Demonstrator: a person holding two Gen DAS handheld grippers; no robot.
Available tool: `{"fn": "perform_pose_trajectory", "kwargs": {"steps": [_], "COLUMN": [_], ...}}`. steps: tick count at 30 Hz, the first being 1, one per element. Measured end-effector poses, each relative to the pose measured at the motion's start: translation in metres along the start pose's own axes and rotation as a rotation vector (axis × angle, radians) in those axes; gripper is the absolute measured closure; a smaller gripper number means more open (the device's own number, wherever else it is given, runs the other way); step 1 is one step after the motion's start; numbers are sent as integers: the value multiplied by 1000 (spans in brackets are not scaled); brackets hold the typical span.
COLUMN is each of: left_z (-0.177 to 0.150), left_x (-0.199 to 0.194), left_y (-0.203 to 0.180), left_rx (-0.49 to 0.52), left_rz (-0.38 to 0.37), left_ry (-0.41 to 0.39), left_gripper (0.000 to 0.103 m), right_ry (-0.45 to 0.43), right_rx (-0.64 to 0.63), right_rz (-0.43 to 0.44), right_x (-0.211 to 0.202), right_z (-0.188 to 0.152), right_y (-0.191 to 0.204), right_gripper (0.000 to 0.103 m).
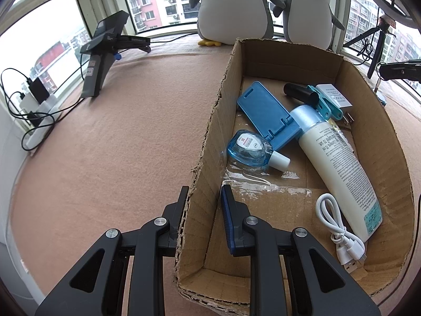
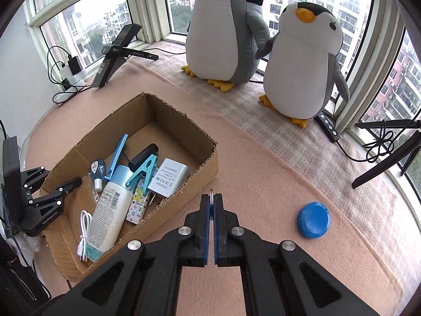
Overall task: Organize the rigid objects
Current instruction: 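Carry the keys into the box and open the right gripper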
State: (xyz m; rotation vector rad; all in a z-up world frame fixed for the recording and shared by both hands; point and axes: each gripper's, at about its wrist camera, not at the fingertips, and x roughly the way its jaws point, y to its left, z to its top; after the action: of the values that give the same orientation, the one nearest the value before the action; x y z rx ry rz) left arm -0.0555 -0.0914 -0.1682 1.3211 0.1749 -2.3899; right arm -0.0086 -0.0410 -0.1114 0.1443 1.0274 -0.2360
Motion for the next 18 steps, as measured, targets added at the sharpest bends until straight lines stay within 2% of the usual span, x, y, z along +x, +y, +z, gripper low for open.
{"fn": "perform_pose_trajectory", "kwargs": {"steps": [4,9,14,18], "left_z": [0,-1,0,0], "left_x": [0,0,0,0], "left_y": [1,2,2,3], "left_rx": [-3,-2,1,3], "left_rz": [-5,-9,-9,-11], "left_ry": [-3,-6,-9,-10], "left_gripper": [83,83,83,83], "right_ry": [-59,-118,-148,-136], "right_rx": [-10,2,56,105], "right_rz": [-8,21,65,90], "right_x": [-22,-39,-32,-14], "right_z": [16,34,47,55], "right_y": [16,36,54,70], "right_gripper": [101,101,101,101]}}
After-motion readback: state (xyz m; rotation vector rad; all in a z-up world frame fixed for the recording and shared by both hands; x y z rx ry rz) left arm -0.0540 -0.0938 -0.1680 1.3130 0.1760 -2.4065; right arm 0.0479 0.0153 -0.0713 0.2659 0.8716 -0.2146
